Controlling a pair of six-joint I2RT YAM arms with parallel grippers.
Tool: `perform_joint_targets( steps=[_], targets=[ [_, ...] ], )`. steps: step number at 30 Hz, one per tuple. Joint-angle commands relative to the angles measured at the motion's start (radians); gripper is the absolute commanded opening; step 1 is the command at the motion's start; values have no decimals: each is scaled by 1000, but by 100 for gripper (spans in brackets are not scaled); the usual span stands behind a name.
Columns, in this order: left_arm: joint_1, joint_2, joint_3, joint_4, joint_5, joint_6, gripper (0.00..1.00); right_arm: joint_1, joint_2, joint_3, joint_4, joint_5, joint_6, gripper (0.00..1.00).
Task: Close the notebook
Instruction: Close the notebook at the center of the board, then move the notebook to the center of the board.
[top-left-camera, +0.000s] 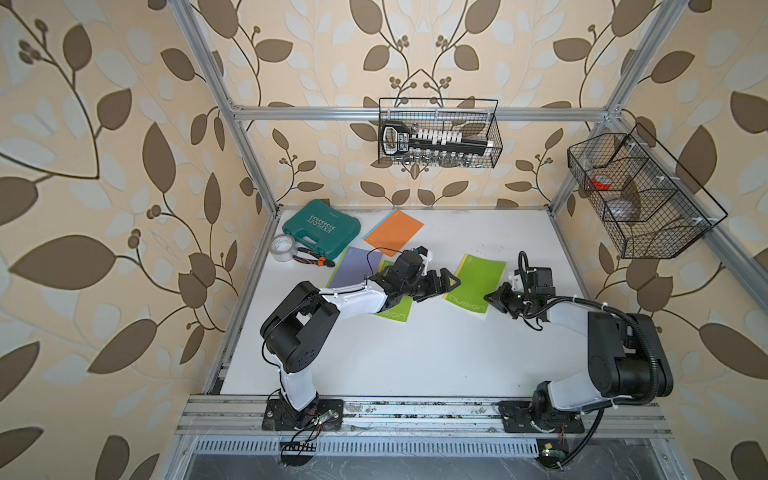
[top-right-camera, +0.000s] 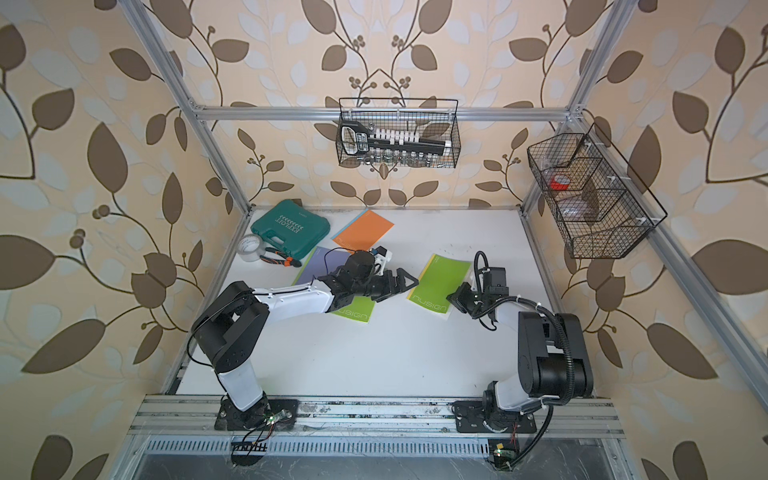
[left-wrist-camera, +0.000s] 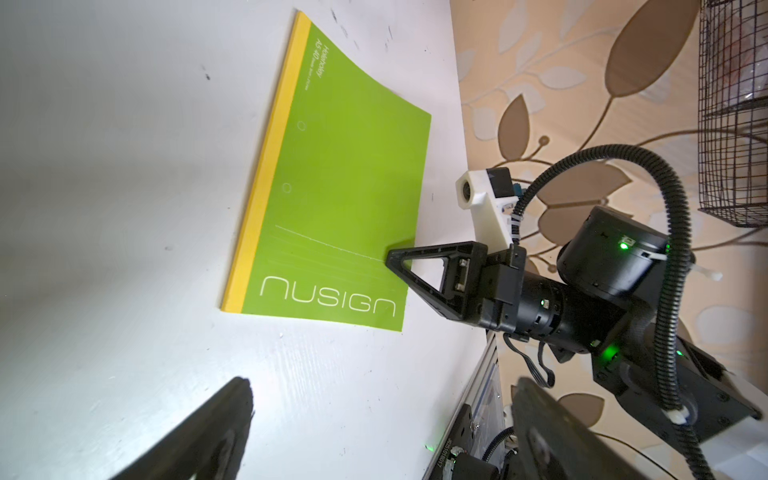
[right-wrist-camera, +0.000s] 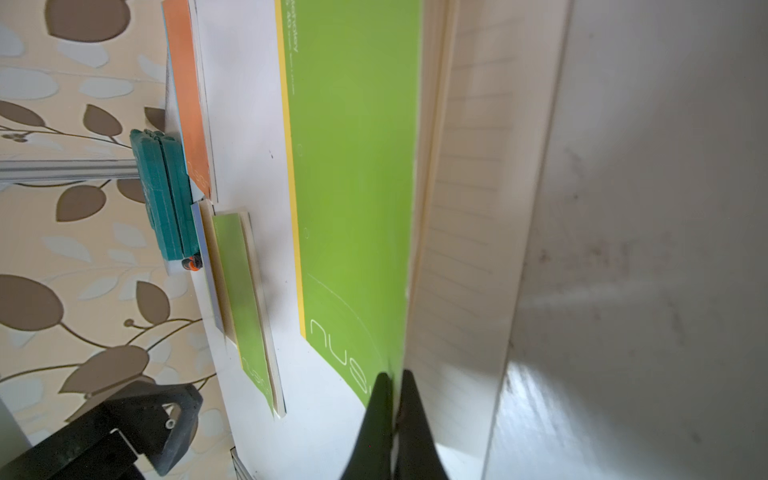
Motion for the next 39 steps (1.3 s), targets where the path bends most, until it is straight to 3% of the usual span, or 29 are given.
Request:
perform_joint_targets(
  steps=[1, 18, 25, 39],
  targets=[
    [25, -89, -24, -19, -13, 10, 98, 31, 22, 33, -39, 22, -45, 0],
    [194, -428, -197, -301, -104, 67, 99, 270, 39, 94, -117, 33, -75, 0],
    [244, -487, -243, -338, -104, 68, 99, 313, 4, 60, -84, 34, -27, 0],
    [255, -509, -288, -338, -113, 46, 99, 363, -17, 23, -16, 29, 62, 0]
  ],
)
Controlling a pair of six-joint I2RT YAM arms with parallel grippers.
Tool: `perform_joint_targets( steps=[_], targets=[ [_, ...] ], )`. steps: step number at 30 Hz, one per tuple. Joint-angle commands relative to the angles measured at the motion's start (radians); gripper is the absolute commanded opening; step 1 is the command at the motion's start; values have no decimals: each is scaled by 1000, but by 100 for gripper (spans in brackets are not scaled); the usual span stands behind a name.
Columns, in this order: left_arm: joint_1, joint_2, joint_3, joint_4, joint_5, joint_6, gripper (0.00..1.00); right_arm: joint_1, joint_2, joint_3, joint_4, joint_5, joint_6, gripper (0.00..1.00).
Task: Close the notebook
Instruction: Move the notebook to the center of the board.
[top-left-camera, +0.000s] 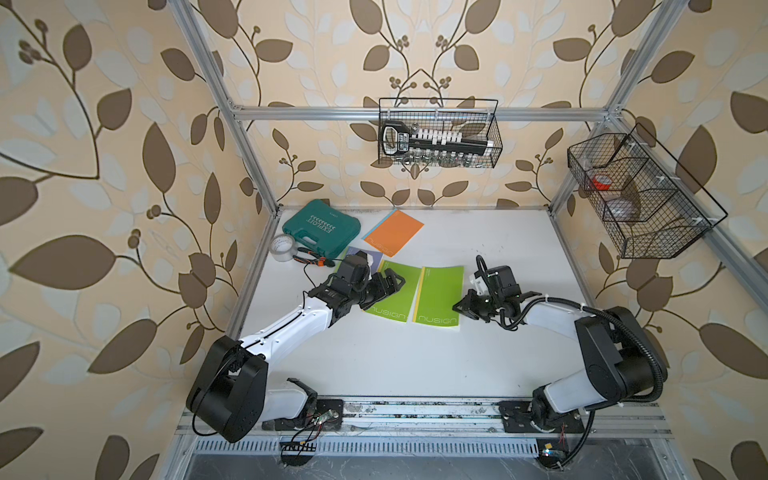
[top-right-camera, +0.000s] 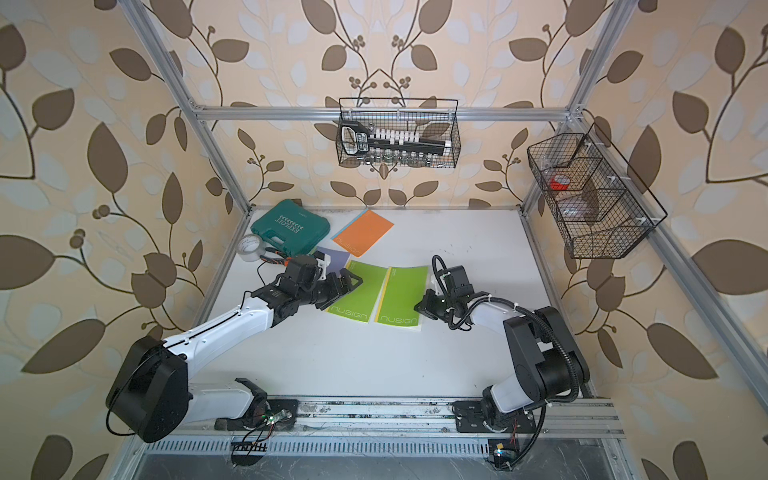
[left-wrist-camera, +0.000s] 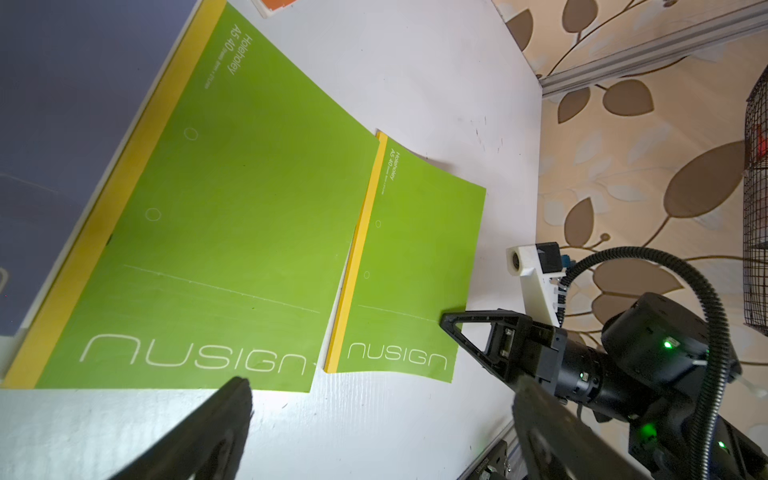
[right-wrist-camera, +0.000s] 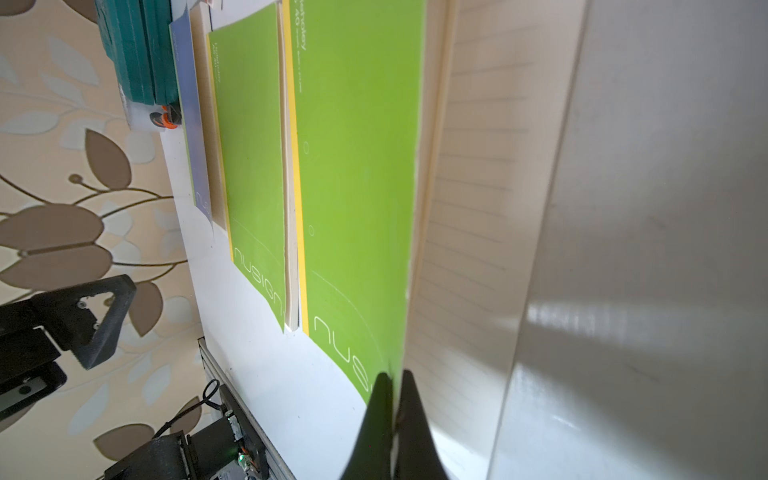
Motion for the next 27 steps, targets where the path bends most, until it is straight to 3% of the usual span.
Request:
perform_joint_targets(
  steps=[1, 9, 15, 25, 26, 27],
  targets=[
    [12, -31, -10, 3, -11, 7, 99, 13, -19, -19, 17, -8, 31, 0],
    [23, -31, -19, 7, -1, -2, 99, 47, -20, -15, 12, -7, 36, 14],
    [37, -47, -14, -33, -10, -4, 99, 32, -95, 13, -105, 80, -1, 48],
    [92, -131, 34, -236, -65, 79, 99, -122, -293, 90, -337, 215, -109, 76],
    [107, -144, 42, -267, -67, 91, 99, -133, -318, 100, -355, 234, -116, 81],
    [125, -154, 53, -300, -67, 102, 99, -137, -342, 109, -364, 260, -121, 98]
  ],
)
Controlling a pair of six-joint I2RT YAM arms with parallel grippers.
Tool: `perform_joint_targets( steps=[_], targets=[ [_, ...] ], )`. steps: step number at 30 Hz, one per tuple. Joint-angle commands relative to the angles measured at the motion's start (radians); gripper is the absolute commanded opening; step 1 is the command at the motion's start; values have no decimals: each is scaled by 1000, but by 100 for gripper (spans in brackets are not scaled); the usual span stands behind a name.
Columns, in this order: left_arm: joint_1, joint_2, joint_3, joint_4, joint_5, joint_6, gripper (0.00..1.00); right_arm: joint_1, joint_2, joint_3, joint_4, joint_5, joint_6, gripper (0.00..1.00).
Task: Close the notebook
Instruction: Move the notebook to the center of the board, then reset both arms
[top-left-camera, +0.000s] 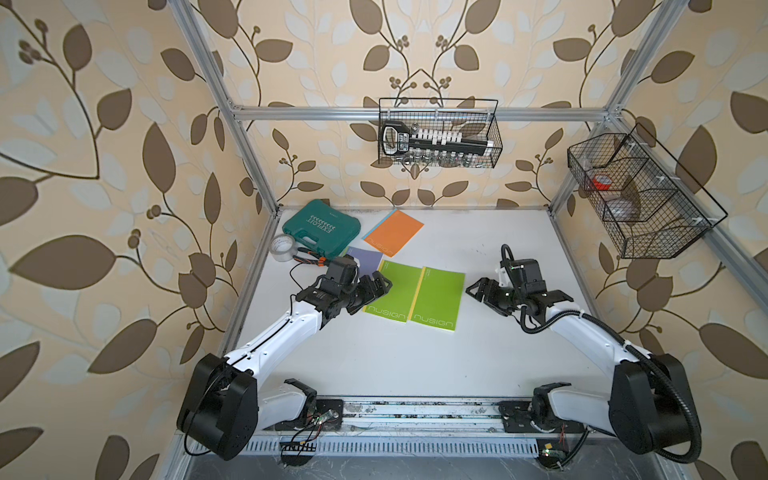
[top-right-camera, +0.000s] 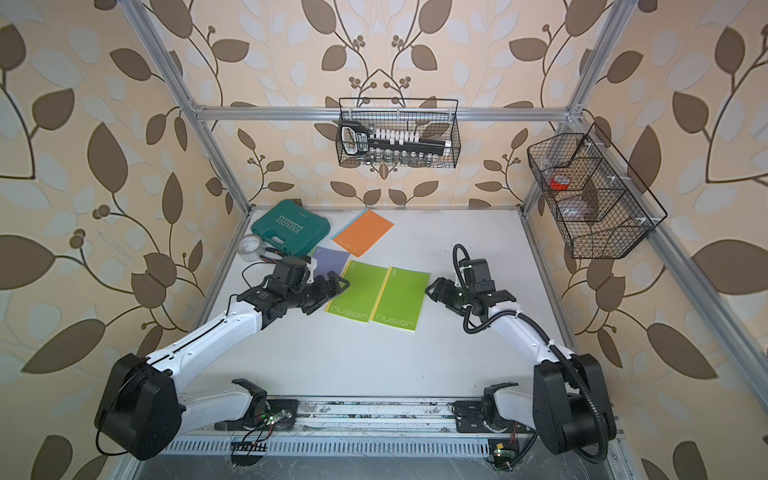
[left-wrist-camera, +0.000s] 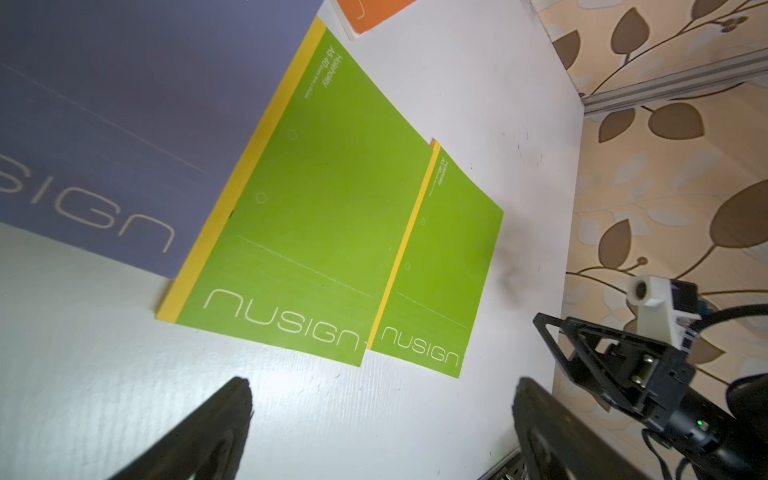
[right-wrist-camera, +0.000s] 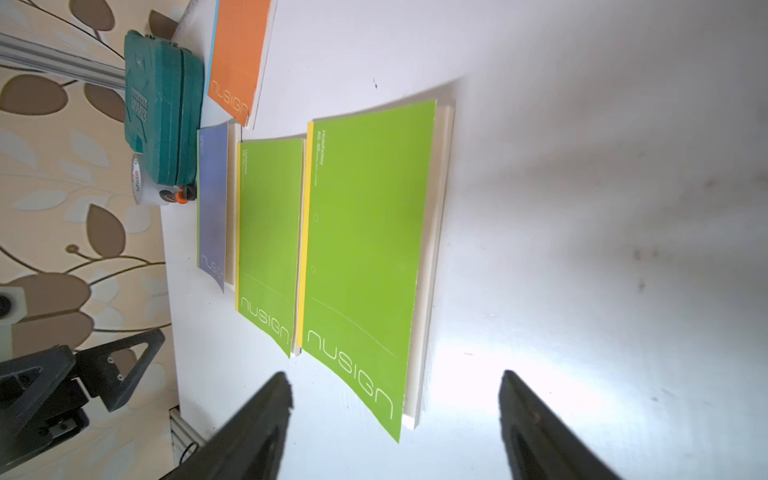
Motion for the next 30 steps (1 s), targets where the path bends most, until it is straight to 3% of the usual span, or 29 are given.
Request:
perform_joint_targets(
  steps=[1, 9, 13, 18, 21, 24, 27, 30],
  targets=[
    [53, -59, 71, -135, -35, 70, 99, -17, -73, 54, -100, 109, -55, 99],
    [212, -97, 225, -373, -138, 219, 99, -21, -123, 163, -144, 366, -117, 99],
    [231, -67, 321, -445, -352, 326, 99, -21, -95, 188, -94, 555, -148, 100],
    [270, -14, 275, -270, -665, 494, 99, -23, -103, 57, 224, 821, -299, 100],
    [282, 15, 207, -104, -777, 628, 99, -41, -90, -2, 349, 868, -343, 100],
    [349, 37, 98, 119, -764, 690, 99, -46, -33, -66, 484, 913, -401, 99],
    [423, 52, 17, 233, -652, 637, 99, -58, 42, -106, 545, 1005, -405, 100],
    [424, 81, -52, 297, -649, 626, 99, -81, 64, -169, 644, 983, -393, 99]
  ],
)
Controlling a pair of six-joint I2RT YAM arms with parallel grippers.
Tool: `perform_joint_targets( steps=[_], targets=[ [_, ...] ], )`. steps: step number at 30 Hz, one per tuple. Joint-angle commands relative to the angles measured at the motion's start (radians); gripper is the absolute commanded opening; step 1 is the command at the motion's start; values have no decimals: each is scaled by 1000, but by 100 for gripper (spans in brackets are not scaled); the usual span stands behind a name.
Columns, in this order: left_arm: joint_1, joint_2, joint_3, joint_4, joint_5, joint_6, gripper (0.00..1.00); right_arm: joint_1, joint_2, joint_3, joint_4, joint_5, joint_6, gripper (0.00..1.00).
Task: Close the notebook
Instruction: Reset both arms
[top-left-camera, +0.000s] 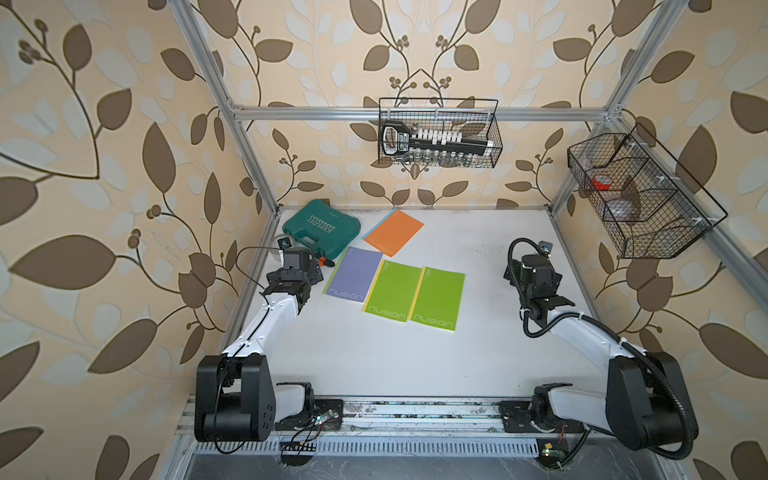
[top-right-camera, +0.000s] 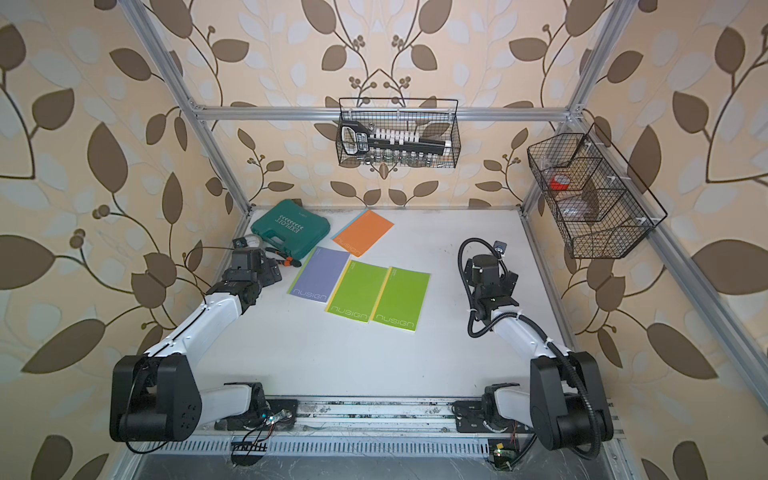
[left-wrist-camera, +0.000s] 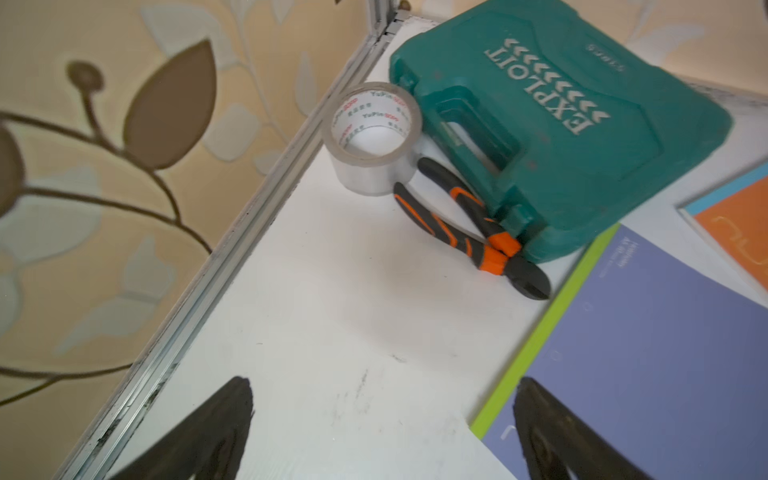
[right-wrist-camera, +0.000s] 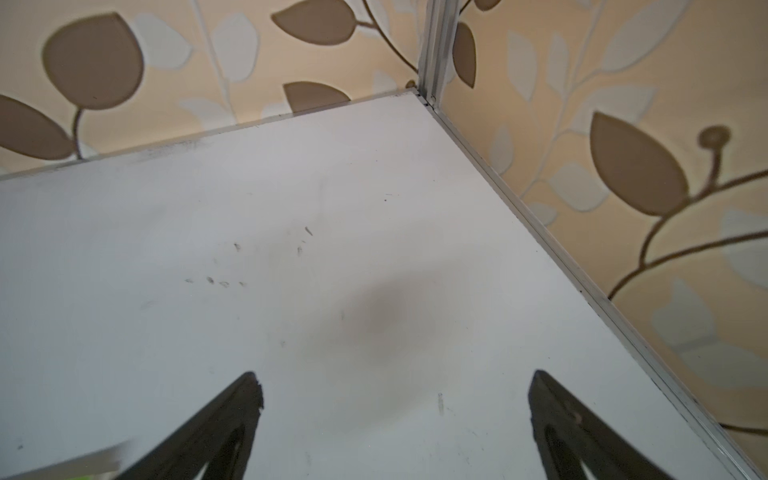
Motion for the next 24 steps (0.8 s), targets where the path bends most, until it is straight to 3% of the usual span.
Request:
perform_joint_targets(
  steps=[1, 4, 7, 10, 13, 16, 20, 22, 24],
  targets=[
    [3, 22, -49, 179, 18, 14, 99, -17, 15, -79, 196, 60, -32, 100],
    [3, 38, -107, 298, 55, 13, 99, -18, 26, -132, 325, 15, -53, 99],
    [0, 31, -213, 542, 90, 47, 99, -17, 62, -173, 425, -28, -88, 99],
    [0, 25, -308, 754, 129, 44, 99, -15, 86, -295, 678, -21, -109, 100],
    [0, 44, -239, 613, 114, 47, 99, -26, 124, -332, 799, -84, -135, 100],
    [-12, 46, -189, 415, 51, 47, 99, -30, 160, -285, 743, -148, -162, 100],
    [-62, 76, -234, 517, 21, 145, 99, -31, 182, -306, 798, -262, -202, 99],
    [-65, 115, -283, 632, -26, 145, 99, -35, 252, -370, 1014, -263, -219, 100],
    [-67, 107, -263, 579, -4, 142, 99, -33, 201, -338, 860, -255, -192, 100]
  ],
)
